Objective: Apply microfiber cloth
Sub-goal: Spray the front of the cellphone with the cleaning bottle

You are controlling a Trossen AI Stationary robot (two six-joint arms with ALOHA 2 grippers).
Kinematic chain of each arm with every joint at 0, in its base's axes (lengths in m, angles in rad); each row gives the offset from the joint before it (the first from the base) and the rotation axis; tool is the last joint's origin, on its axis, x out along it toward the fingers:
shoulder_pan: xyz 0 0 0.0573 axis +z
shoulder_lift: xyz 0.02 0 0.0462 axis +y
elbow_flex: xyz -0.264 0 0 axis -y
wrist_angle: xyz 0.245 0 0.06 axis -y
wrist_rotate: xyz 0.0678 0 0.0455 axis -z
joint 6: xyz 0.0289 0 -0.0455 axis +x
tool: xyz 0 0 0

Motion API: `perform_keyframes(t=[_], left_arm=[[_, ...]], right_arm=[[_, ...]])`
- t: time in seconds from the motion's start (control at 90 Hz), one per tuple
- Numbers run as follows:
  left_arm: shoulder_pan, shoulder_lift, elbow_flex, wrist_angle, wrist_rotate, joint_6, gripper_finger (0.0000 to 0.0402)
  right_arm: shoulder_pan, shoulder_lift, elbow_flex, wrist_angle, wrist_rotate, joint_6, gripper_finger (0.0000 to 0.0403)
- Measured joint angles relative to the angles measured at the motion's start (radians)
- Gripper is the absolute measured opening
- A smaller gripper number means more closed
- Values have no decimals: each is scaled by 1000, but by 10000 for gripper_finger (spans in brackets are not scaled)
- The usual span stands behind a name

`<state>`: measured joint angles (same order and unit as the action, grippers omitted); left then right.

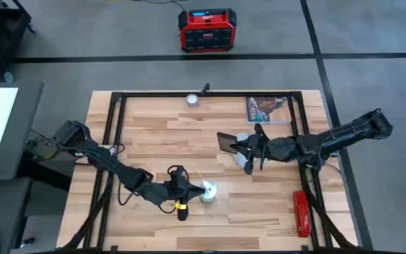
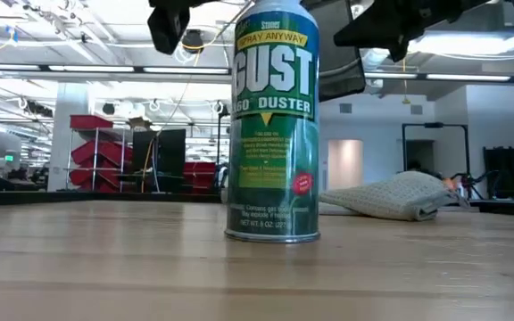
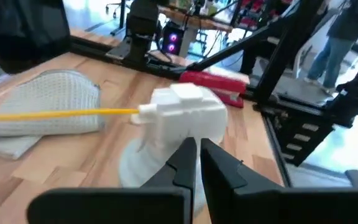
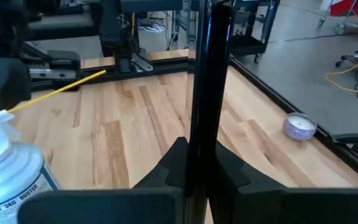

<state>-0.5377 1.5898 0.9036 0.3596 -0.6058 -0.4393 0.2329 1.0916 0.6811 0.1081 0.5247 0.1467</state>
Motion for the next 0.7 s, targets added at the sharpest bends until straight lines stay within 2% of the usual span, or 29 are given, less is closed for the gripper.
perform_keyframes(t=[0.356, 0.489, 0.7], left_arm=[[-17, -10, 6, -86, -14, -37, 0], [-24, -45, 6, -159, -59, -58, 0], [-24, -57, 74, -249, -85, -32, 0]], right_arm=[[0, 0, 0, -9, 0, -6, 15], [0, 0, 0, -10, 0, -7, 15], [0, 0, 0, -12, 0, -9, 15]])
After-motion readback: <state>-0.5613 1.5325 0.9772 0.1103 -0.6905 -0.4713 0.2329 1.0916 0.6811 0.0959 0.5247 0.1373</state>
